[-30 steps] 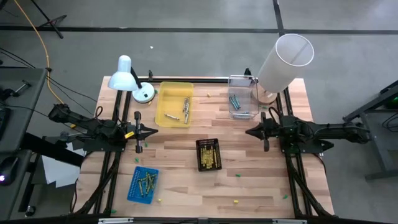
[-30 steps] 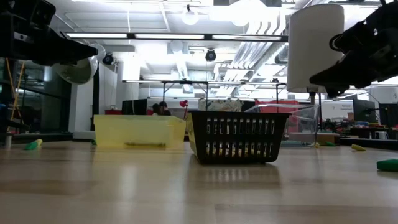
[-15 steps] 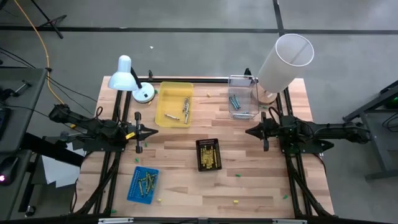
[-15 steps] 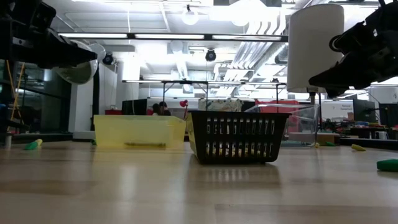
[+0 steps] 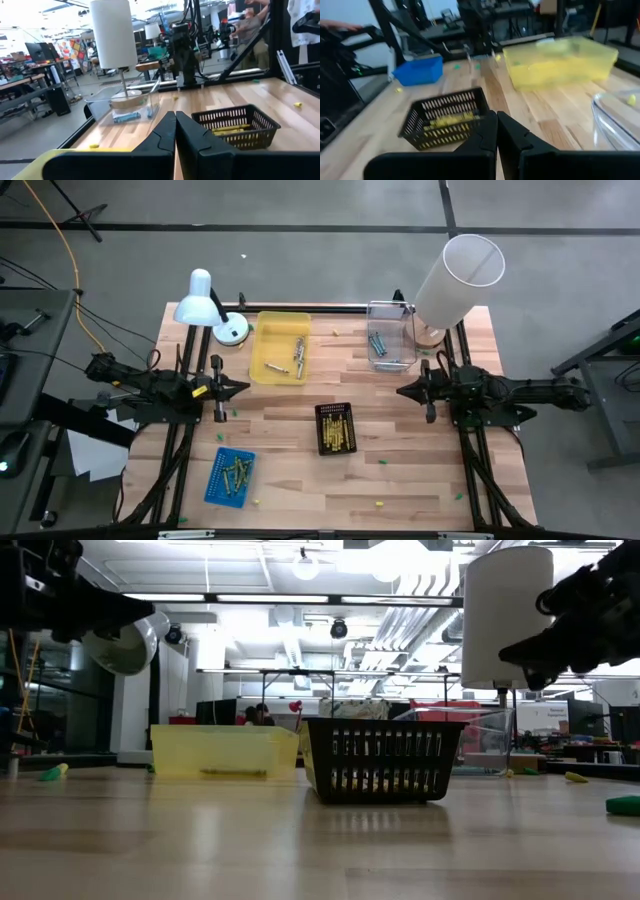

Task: Sort crayons
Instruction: Return to Home Position

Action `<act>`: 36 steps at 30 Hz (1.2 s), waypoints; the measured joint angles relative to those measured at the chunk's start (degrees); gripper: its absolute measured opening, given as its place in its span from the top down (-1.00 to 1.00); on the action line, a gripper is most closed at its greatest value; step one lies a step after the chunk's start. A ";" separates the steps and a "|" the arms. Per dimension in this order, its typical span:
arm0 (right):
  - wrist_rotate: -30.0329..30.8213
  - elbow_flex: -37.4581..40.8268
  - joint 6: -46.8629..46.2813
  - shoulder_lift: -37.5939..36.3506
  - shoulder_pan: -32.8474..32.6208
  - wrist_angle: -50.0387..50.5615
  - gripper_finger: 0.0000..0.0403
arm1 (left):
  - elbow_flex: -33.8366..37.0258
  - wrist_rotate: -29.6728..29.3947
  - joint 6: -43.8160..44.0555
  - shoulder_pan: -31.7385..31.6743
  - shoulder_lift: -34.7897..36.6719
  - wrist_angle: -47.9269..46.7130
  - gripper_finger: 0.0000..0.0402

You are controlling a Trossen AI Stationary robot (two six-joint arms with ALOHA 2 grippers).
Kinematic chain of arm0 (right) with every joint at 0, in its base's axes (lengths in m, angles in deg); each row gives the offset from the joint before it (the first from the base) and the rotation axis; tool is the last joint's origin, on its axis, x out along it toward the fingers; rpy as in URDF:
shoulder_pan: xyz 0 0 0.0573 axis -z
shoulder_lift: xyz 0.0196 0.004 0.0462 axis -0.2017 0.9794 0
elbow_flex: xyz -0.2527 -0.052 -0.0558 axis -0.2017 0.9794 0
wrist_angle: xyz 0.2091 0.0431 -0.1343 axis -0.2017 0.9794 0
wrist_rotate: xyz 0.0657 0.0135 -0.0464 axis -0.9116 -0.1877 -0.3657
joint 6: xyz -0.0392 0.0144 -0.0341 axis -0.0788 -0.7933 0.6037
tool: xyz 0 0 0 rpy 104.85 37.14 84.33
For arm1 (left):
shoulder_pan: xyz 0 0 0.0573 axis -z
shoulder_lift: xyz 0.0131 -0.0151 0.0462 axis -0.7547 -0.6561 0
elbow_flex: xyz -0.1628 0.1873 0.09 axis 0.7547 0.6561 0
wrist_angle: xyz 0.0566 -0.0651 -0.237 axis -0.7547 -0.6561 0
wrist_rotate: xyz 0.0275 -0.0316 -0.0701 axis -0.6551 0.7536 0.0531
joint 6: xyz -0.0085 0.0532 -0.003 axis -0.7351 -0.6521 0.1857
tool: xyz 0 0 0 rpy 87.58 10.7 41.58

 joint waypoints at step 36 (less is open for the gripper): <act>-0.22 0.00 0.01 -9.07 -4.64 -0.20 1.00 | 0.04 0.36 0.01 0.05 0.01 0.17 1.00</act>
